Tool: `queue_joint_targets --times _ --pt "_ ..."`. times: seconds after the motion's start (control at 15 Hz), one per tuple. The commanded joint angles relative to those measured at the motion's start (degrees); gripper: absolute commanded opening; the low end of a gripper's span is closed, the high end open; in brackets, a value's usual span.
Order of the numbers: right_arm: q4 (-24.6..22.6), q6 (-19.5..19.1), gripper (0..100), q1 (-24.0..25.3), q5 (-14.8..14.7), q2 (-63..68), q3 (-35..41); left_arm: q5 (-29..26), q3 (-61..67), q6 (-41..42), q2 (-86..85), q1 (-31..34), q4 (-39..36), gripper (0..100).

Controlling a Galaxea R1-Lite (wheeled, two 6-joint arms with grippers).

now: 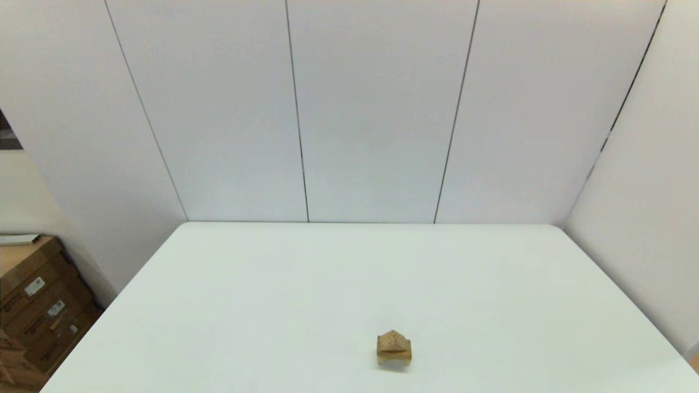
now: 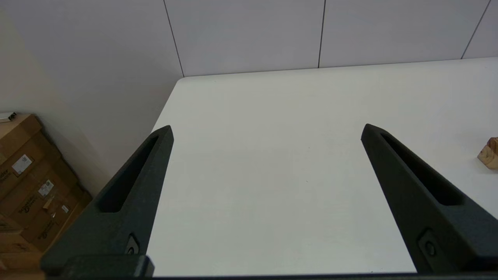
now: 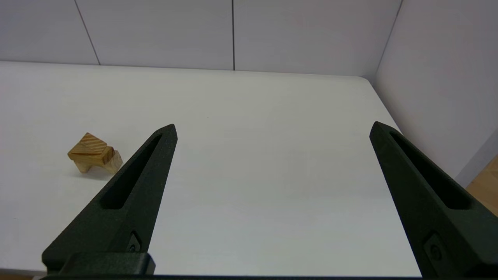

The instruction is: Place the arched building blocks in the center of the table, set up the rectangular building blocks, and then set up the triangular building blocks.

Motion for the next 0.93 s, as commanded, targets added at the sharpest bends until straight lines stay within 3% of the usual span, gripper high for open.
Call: queue_joint_targets --times 0.07,0.93 --pt "-0.02 -0.14 100 0.01 0.03 -0.01 0.09 -0.02 0.0 0.03 0.07 0.02 0.0 100" --pt "-0.11 1.71 100 0.01 -1.2 -0.01 0.09 -0.02 0.0 0.03 0.07 0.02 0.0 100"
